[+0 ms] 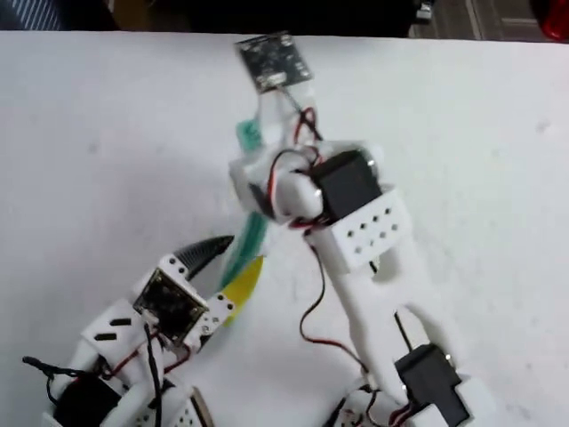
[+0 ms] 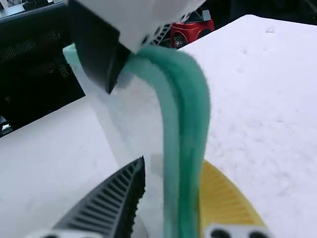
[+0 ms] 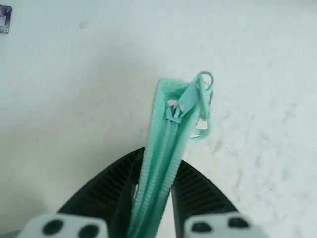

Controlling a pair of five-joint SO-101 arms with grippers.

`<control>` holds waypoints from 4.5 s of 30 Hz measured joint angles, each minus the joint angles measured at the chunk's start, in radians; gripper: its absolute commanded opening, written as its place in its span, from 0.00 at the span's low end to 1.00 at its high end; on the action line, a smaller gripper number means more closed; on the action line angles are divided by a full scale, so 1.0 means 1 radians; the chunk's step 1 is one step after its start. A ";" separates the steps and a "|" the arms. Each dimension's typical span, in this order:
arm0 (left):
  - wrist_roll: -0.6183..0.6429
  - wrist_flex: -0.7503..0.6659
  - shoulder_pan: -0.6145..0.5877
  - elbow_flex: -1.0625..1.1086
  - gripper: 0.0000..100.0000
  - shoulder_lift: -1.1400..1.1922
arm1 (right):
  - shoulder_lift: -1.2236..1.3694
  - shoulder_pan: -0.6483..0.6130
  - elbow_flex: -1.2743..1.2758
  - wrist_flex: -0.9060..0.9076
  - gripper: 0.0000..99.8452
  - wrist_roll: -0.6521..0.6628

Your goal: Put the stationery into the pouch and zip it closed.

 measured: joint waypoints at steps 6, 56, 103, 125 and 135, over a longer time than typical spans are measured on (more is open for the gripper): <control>0.000 0.000 0.000 0.000 0.17 0.002 | 0.015 0.066 -0.046 0.002 0.02 0.091; 0.227 -0.298 -0.582 0.072 0.02 0.002 | -0.097 0.241 0.356 -0.382 0.02 0.068; 0.229 -0.534 -0.582 0.252 0.02 0.009 | 0.043 0.399 1.039 -1.040 0.21 0.064; 0.229 -0.534 -0.582 0.252 0.02 0.009 | 0.046 0.413 1.040 -0.985 0.34 0.068; 0.167 -0.422 -0.500 0.235 0.02 0.008 | 0.046 0.480 1.040 -0.985 0.34 0.068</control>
